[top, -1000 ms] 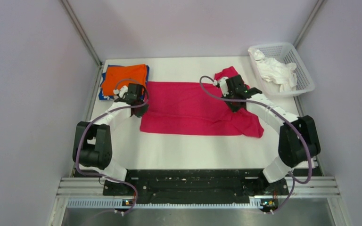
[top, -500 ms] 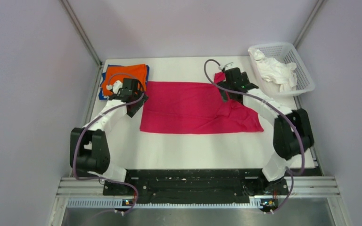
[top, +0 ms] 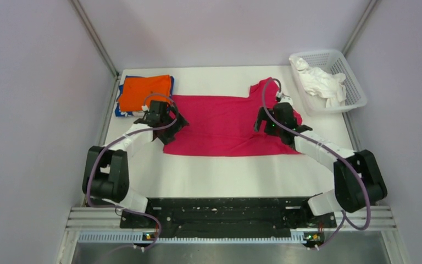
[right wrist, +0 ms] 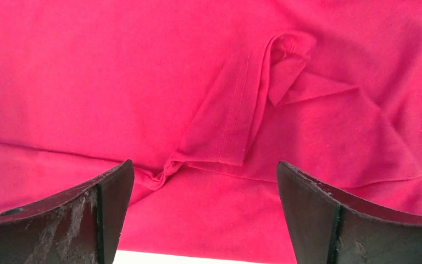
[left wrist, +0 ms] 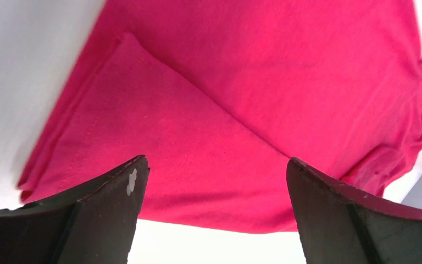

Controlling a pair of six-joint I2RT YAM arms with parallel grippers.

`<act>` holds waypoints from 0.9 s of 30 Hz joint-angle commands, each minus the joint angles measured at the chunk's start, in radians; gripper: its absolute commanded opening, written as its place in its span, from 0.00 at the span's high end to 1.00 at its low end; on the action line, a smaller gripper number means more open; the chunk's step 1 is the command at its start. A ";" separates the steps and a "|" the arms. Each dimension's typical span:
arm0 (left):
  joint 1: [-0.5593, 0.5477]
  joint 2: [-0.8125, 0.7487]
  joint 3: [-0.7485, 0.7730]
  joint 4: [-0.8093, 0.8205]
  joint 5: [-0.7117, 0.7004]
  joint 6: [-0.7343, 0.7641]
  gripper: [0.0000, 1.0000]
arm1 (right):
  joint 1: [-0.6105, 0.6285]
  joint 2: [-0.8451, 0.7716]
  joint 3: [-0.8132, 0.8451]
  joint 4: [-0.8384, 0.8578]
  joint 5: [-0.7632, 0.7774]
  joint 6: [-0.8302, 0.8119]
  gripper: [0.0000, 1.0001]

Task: Fold and stack the t-shirts
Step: Fold the flattened tshirt in 1/3 of the way

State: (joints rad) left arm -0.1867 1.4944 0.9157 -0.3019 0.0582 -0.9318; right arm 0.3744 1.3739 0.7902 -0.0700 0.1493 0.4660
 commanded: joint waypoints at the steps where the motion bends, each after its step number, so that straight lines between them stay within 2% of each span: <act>1: -0.013 0.055 -0.006 0.063 0.073 0.030 0.01 | -0.017 0.097 0.060 0.061 -0.070 0.064 0.01; 10: -0.011 0.090 -0.003 -0.011 -0.029 0.061 0.01 | -0.026 0.260 0.131 0.061 -0.113 0.071 0.01; 14: -0.007 0.090 0.001 -0.045 -0.091 0.071 0.01 | -0.027 0.300 0.147 0.062 -0.119 0.074 0.01; 21: -0.005 0.071 -0.004 -0.055 -0.119 0.075 0.01 | -0.026 0.327 0.145 0.060 -0.084 0.132 0.01; 27: -0.005 0.075 0.008 -0.069 -0.122 0.077 0.01 | -0.027 0.342 0.118 0.359 -0.231 0.263 0.01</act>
State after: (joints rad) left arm -0.1963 1.5803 0.9123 -0.3637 -0.0422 -0.8684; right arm 0.3569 1.6936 0.8997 0.0555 0.0040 0.6243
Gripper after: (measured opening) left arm 0.989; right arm 0.987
